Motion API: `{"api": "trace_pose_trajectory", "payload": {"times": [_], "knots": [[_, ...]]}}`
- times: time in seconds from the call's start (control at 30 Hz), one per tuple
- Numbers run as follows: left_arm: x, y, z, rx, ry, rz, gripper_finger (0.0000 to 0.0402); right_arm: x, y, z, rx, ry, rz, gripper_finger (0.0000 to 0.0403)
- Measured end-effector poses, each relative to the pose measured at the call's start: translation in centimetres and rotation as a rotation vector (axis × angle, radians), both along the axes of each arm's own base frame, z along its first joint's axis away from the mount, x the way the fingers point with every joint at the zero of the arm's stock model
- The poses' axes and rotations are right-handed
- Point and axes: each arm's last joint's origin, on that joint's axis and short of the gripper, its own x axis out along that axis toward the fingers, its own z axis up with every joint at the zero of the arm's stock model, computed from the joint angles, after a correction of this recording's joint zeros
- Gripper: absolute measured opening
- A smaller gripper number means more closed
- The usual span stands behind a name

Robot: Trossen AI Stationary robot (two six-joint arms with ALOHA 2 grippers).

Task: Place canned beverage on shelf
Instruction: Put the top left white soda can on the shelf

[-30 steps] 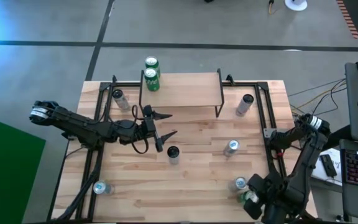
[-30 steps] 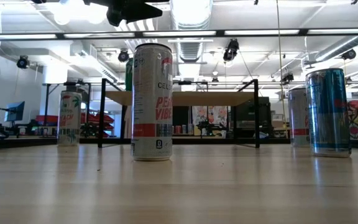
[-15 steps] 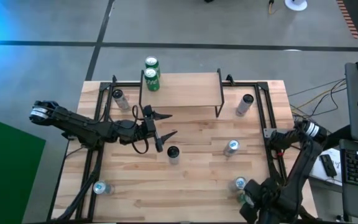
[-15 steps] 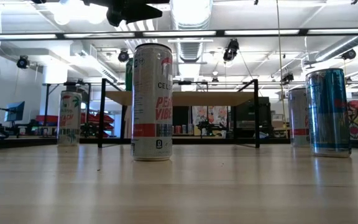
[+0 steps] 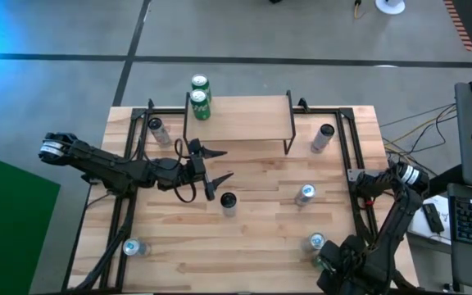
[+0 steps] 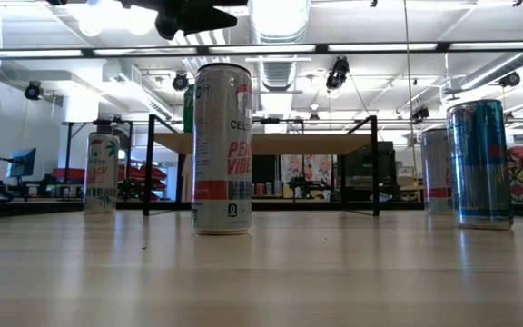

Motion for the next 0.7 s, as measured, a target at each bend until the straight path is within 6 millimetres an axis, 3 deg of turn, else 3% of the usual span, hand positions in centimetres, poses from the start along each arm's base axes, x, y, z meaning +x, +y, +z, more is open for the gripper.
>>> {"api": "trace_pose_trajectory", "payload": {"times": [0.4,0.7], "knots": [[0.0,0.0,-0.3,-0.012,0.021,0.002,0.031,-0.1,-0.1,0.1,-0.006,0.004,0.085,0.0289],[0.0,0.0,-0.3,-0.009,0.031,0.001,0.031,0.4,0.5,3.5,0.072,-0.064,0.268,0.0285]]}}
